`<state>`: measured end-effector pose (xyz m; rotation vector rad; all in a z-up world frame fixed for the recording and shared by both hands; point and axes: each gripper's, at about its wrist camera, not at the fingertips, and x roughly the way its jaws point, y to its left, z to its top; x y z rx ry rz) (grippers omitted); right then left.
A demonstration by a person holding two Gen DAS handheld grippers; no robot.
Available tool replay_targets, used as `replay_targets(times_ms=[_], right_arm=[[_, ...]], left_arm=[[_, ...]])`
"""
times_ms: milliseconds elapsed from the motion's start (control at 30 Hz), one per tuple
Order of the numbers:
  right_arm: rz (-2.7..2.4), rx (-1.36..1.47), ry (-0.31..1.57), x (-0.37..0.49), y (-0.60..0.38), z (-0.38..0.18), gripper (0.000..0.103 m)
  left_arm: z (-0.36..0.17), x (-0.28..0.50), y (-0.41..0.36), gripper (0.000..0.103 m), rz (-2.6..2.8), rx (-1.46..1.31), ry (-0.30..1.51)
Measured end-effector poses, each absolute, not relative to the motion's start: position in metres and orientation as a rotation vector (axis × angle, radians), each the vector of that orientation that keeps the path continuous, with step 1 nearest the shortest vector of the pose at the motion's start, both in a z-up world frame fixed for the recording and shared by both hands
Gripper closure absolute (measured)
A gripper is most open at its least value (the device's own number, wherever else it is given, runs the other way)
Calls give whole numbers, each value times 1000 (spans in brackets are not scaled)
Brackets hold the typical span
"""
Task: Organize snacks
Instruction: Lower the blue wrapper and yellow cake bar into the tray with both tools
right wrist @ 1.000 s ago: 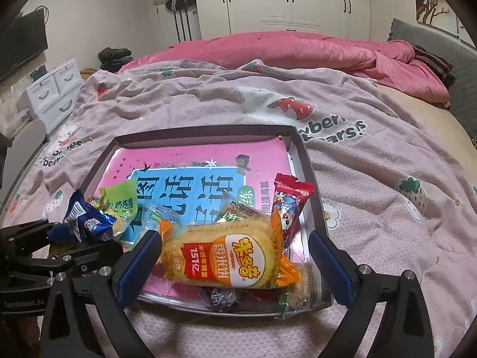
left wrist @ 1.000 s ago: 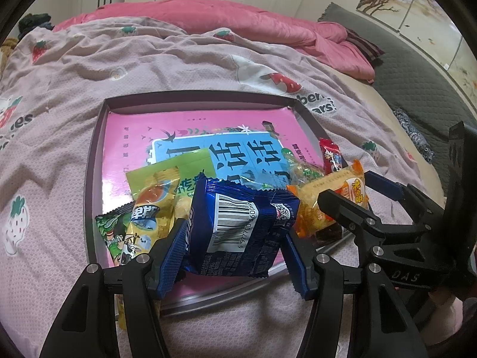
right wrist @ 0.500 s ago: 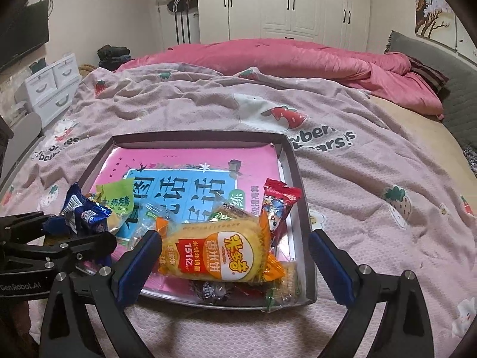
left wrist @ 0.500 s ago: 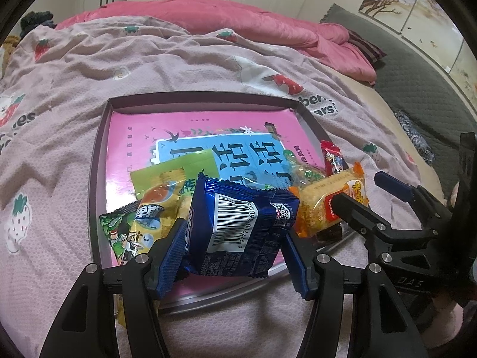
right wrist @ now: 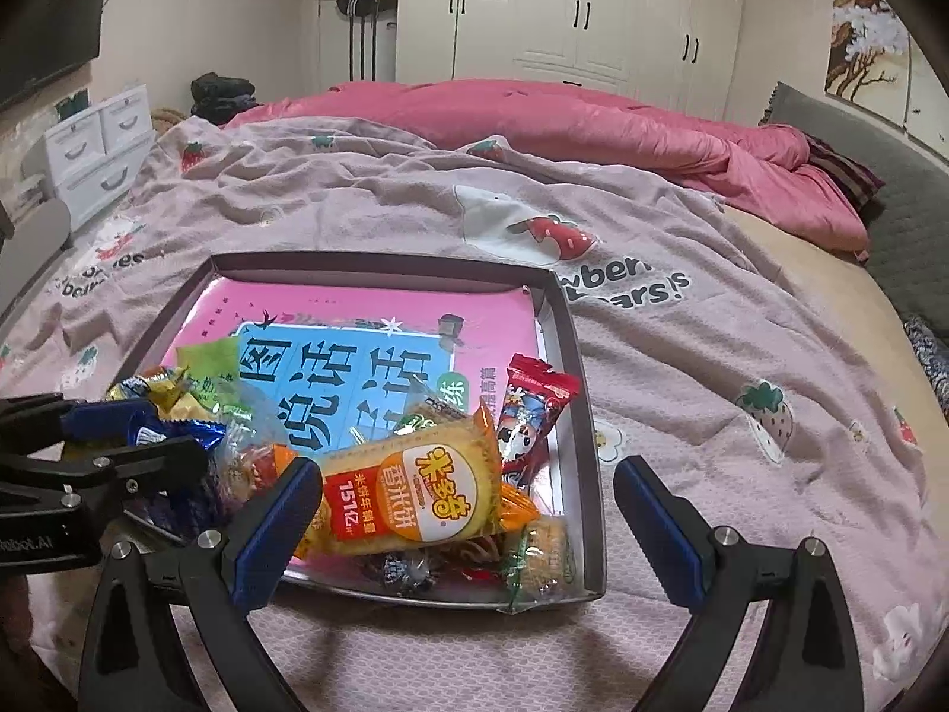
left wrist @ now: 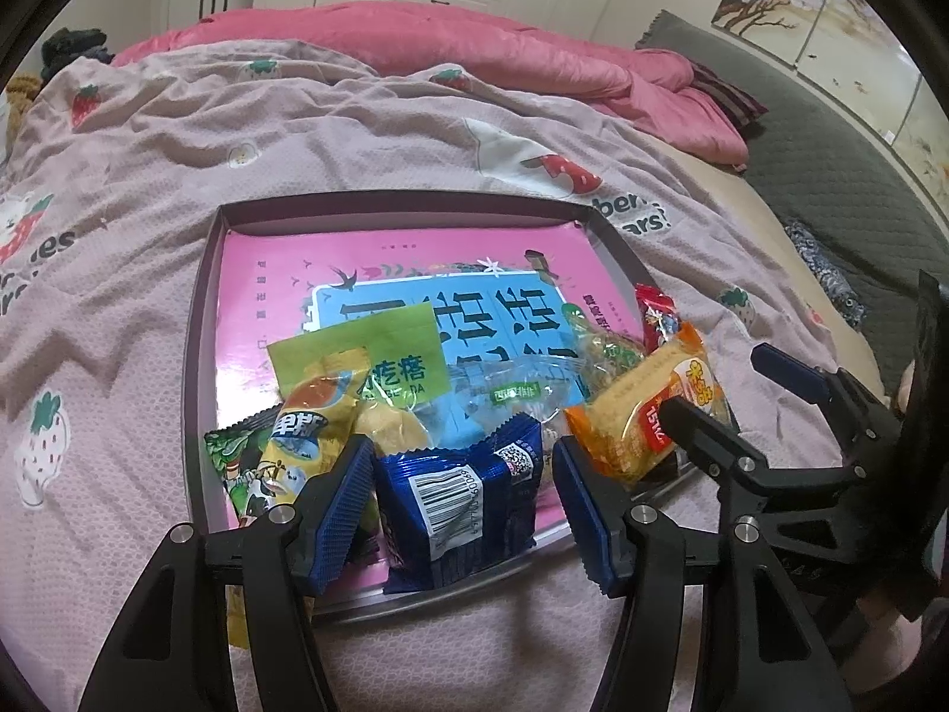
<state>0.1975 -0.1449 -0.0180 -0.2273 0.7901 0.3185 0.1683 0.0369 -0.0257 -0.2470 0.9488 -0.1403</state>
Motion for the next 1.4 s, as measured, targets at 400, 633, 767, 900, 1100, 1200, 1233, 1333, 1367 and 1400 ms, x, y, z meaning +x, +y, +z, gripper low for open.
replay_targets(times_ms=[400,633,767,900,1100,1200,1233,1333,1367,1400], right_arm=[[377,-298,794,191,-126,-27,4],[418,-327,786,187,-115,-31,4],[436,-353,773,184,-107,-31,4],[454,-355,773,184,-104,-33,4],[472,-365,770,184,-100,-35,4],[485,-368,768,184,-96,-36,4],[490,-371,767,184,-95,-36,4],[490,-386,762,183,-92,-37,5],[491,-386,762,184,-92,-37,5],[492,-384,762,183,-92,-37,5]], left_arm=[[-25,168,37,39,-140,-253,951],[-27,169,39,39,-139,-253,955],[-28,168,39,39,-140,-251,953],[-29,169,39,39,-144,-253,956],[-30,169,40,39,-148,-247,959],[-31,169,40,39,-148,-243,956],[-31,170,39,43,-149,-241,958],[-32,170,39,44,-147,-241,958],[-32,170,40,44,-147,-242,958],[-32,170,40,44,-148,-244,958]])
